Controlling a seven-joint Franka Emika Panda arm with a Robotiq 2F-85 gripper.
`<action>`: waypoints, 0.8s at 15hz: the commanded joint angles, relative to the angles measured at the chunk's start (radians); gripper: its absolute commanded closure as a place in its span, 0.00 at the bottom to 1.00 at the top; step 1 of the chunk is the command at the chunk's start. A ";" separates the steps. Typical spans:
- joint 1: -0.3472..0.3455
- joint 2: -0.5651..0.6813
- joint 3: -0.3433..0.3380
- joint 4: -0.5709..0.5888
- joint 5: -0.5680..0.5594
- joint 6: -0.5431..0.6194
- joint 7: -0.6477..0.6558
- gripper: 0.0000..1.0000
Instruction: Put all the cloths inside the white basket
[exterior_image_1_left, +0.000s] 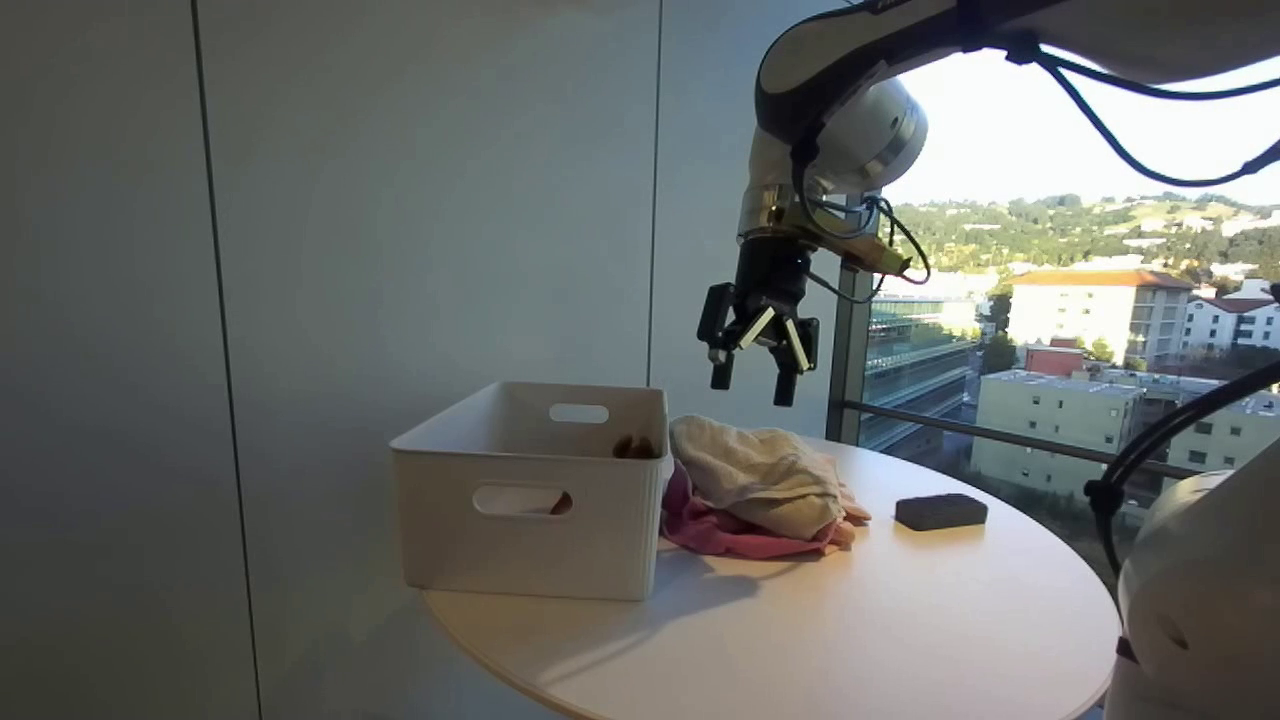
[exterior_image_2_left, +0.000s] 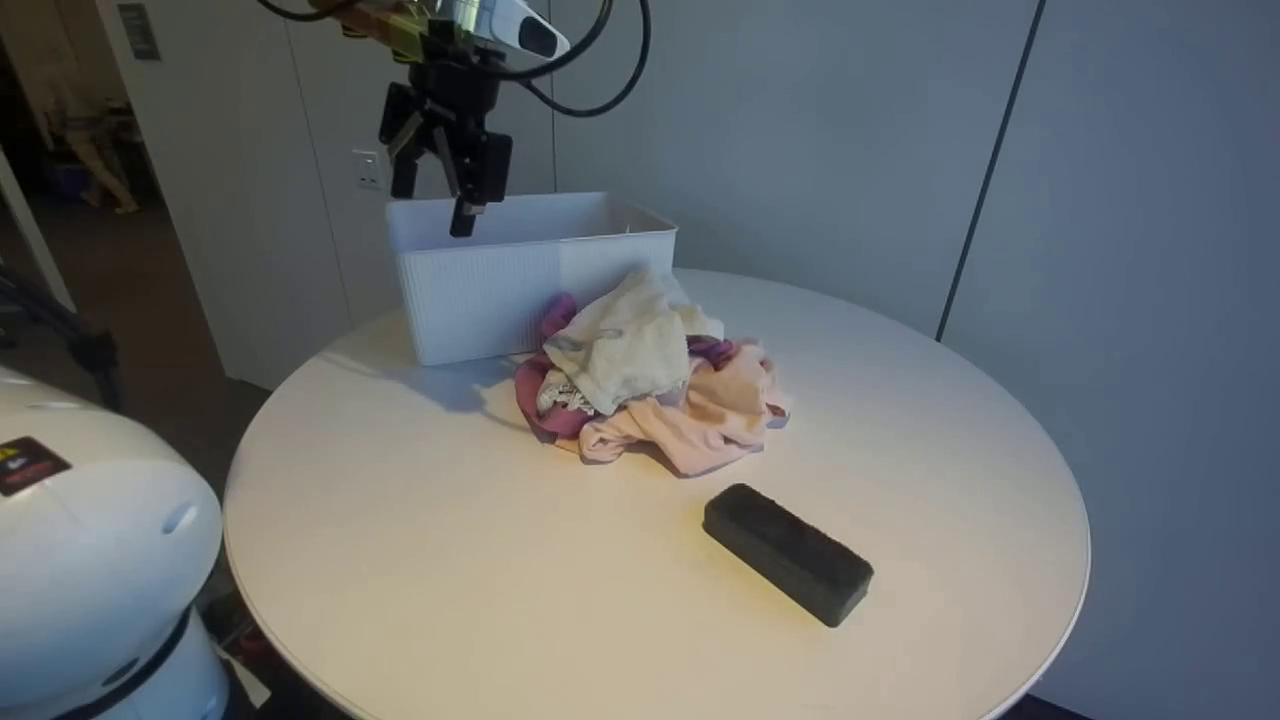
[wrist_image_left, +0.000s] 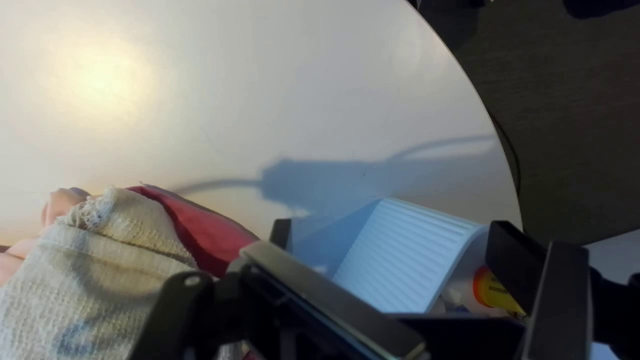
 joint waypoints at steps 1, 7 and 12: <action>-0.019 0.002 0.014 0.003 0.007 -0.005 -0.008 0.00; -0.033 0.017 0.020 -0.004 0.000 0.043 0.018 0.00; -0.130 0.140 -0.002 -0.004 -0.075 0.317 0.117 0.00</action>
